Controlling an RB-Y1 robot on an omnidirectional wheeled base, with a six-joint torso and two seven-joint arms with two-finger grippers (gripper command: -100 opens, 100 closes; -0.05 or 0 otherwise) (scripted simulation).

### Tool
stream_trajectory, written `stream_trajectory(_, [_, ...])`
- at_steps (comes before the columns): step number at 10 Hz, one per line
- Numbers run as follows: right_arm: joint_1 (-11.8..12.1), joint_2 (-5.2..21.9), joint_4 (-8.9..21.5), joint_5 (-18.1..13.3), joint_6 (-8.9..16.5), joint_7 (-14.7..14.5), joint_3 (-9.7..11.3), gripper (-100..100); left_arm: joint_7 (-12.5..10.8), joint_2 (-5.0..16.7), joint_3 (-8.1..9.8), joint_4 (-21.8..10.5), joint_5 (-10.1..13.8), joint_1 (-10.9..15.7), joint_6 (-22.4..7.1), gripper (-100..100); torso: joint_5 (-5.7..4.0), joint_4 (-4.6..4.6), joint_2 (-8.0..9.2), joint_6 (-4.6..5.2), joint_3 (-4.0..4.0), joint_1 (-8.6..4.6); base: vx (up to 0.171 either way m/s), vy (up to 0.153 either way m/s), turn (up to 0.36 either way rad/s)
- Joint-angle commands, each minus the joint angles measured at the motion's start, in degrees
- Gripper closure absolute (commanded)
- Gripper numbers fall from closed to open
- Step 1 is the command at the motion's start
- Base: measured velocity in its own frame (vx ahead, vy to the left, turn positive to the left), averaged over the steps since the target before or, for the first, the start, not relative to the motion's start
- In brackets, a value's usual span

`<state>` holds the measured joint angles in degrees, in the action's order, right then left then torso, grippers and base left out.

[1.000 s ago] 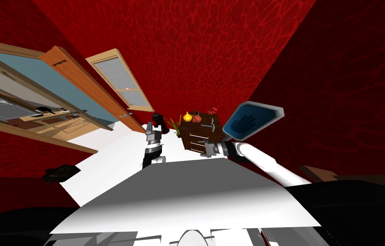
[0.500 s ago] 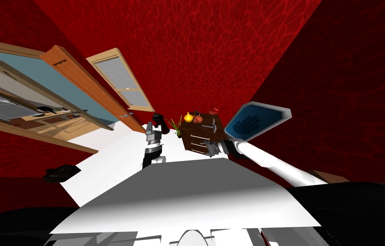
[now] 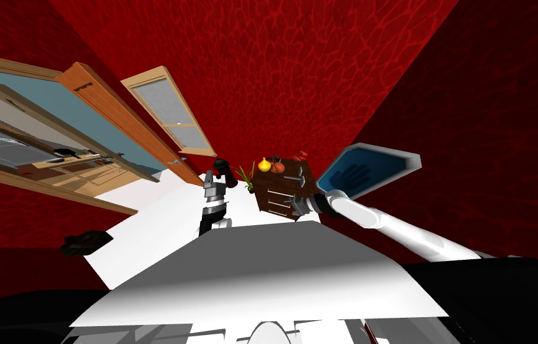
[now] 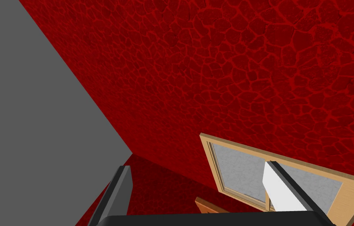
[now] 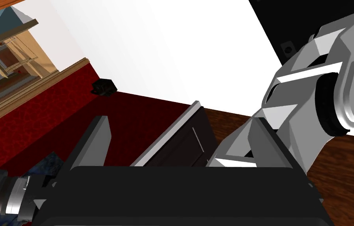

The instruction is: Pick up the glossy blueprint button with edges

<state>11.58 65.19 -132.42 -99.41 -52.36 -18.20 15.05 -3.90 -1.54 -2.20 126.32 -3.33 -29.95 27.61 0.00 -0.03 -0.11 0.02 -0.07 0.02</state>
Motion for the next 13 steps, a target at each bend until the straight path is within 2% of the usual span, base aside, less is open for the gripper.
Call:
stream_trajectory(1, [-1.9, 2.1, 1.3, -2.9, -1.0, -0.6, 1.3, -100, 0.0, 0.0, 0.0, 0.0, 0.0, 0.0, 0.0, 0, 0.0, 0.0, 0.0, 0.0, 0.0, 0.0, 0.032, 0.017, 0.025])
stream_trajectory(2, [-1.9, 2.1, 1.3, -4.2, -1.0, -0.6, 1.3, -100, 0.0, 0.0, 0.0, 0.0, 0.0, 0.0, 0.0, 0, 0.0, 0.0, -0.03, -0.01, -0.01, 0.02, 0.038, 0.013, 0.013])
stream_trajectory(3, [-3.5, 4.3, 2.3, -5.9, -2.0, -1.2, 2.1, -100, 0.0, 0.0, 0.0, 0.0, 0.0, 0.0, 0.0, 0, 0.0, -0.01, -0.03, 0.0, -0.02, 0.01, 0.064, 0.027, 0.019])
stream_trajectory(4, [-3.5, 4.3, 2.3, -7.2, -2.0, -1.2, 2.1, -100, 0.0, 0.0, 0.0, 0.0, 0.0, 0.0, 0.0, 0, 0.02, -0.02, -0.11, -0.01, -0.06, 0.05, 0.053, 0.023, 0.01])
stream_trajectory(5, [-5.1, 6.4, 3.3, -8.8, -2.9, -1.8, 2.9, -100, 0.0, 0.0, 0.0, 0.0, 0.0, 0.0, 0.0, 0, 0.01, -0.02, -0.1, -0.01, -0.06, 0.05, 0.053, 0.019, 0.028])
stream_trajectory(6, [-5.1, 6.4, 3.3, -10.3, -2.9, -1.8, 2.9, -100, 0.0, 0.0, 0.0, 0.0, 0.0, 0.0, 0.0, 0, 0.01, -0.02, -0.11, 0.0, -0.06, 0.03, 0.041, 0.016, 0.009])
stream_trajectory(8, [-8.1, 9.8, 5.2, -14.9, -4.6, -2.8, 4.4, -100, 0.0, 0.0, 0.0, 0.0, 0.0, 0.0, 0.0, 0, 0.01, -0.02, -0.09, 0.0, -0.05, 0.02, 0.061, 0.02, 0.026])
stream_trajectory(9, [-8.1, 10.4, 5.2, -15.7, -4.6, -2.8, 4.4, -100, 0.0, 0.0, 0.0, 0.0, 0.0, 0.0, 0.0, 0, 0.01, -0.03, -0.16, -0.01, -0.09, 0.04, 0.055, 0.017, 0.013])
stream_trajectory(10, [-9.4, 12.2, 6.1, -18.2, -5.3, -3.3, 5.0, -100, 0.0, 0.0, 0.0, 0.0, 0.0, 0.0, 0.0, 0, 0.01, -0.03, -0.11, 0.0, -0.07, 0.03, 0.051, 0.021, 0.017])
stream_trajectory(11, [-9.4, 12.3, 6.1, -18.2, -5.3, -3.3, 5.0, -100, 0.0, 0.0, 0.0, 0.0, 0.0, 0.0, 0.0, 0, 0.02, -0.02, -0.1, 0.0, -0.05, 0.04, 0.04, 0.012, 0.009])
stream_trajectory(13, [-11.8, 15.6, 7.5, -21.9, -6.7, -4.1, 6.2, -100, 0.0, 0.0, 0.0, 0.0, 0.0, 0.0, 0.0, 0, 0.0, -0.01, -0.05, 0.0, -0.03, 0.01, 0.048, 0.014, 0.02])
